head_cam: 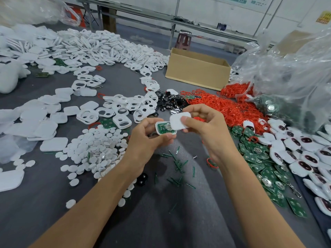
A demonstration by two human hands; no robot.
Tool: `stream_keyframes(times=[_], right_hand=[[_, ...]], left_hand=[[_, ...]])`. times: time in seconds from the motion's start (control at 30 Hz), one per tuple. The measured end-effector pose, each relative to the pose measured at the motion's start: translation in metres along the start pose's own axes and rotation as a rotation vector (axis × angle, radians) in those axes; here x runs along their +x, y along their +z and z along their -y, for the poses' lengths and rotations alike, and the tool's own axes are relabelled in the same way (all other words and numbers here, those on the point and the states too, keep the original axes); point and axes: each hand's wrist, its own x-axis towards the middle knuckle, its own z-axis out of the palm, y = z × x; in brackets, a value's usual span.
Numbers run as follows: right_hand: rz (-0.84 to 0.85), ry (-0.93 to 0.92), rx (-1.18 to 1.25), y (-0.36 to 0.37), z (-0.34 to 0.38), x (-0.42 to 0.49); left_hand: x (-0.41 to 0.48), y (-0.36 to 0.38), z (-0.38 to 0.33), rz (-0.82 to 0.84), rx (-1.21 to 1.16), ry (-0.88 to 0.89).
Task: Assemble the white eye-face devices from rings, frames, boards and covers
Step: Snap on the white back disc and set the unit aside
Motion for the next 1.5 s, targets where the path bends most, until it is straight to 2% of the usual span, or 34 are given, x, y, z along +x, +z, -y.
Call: stream_keyframes(times=[0.13,0.33,0.77,1.03,1.5], right_hand=[[0.013,0.091,0.124,0.005,-0.002,-0.001],[0.029,0.153,0.055,0.011,-0.005,-0.004],[-0.039,-0.005,-0.498,0.009,-0.015,-0.002],[0.024,0.005,-0.5,0.001,-0.015,0.0],[0.092,-0.031,-0.469,-0.003,-0.02,0.004]], left_hand=[[-0.002,0.002,0.0,0.032,0.007,-0.005],[-0.004,0.007,0.003,0.048,-0.042,-0.046],[-0.002,0.006,0.008,0.045,-0.061,-0.066],[-0.002,0.008,0.004,0.087,-0.169,-0.095],[-0.004,0.009,0.005,0.106,-0.084,-0.082]])
